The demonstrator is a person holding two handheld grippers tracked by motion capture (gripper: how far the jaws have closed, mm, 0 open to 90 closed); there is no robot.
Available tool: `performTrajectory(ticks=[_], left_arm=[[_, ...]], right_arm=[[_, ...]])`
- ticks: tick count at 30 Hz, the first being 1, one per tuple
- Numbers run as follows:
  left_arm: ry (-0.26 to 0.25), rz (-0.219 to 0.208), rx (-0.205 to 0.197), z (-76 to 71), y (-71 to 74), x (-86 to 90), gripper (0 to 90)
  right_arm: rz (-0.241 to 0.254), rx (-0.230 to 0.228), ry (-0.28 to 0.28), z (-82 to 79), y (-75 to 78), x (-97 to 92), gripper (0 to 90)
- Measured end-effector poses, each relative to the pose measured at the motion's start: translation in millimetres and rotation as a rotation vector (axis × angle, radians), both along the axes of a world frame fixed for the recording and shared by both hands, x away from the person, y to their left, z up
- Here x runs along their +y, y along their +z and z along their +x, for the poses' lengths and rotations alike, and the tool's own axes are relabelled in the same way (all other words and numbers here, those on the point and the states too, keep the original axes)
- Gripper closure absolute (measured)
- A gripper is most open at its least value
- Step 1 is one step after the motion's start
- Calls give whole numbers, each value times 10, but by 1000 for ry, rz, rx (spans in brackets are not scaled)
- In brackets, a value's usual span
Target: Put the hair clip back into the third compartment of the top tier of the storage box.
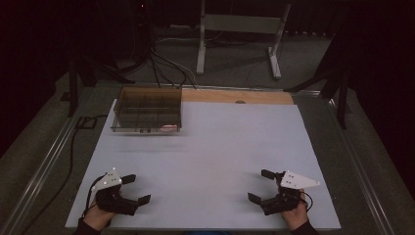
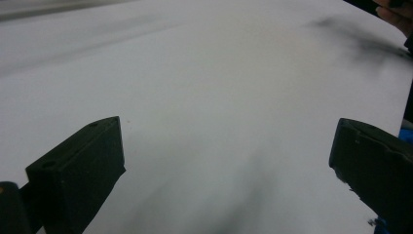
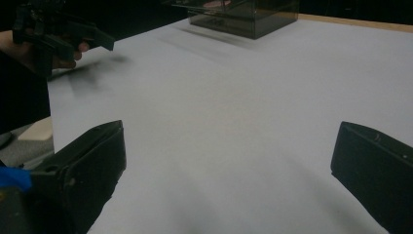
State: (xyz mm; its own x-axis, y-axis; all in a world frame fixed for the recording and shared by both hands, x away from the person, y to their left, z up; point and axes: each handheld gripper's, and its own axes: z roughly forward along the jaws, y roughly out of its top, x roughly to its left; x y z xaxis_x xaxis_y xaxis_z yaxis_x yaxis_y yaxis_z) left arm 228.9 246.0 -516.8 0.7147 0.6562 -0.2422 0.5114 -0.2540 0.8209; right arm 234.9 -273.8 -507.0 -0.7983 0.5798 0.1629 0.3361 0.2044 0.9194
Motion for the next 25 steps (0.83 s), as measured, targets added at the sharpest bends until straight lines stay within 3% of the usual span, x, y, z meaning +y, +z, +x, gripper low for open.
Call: performTrajectory(ticks=[7, 13, 25], left_arm=[[0, -20, -9, -9, -8, 34, 7], [-7, 6, -14, -13, -20, -2, 7], [-13, 1, -10, -9, -19, -12, 7]], right_arm=[[0, -2, 2, 0, 3, 4, 0], [-3, -1, 3, 2, 1, 9, 0], [-9, -4, 2, -1, 2, 14, 0]])
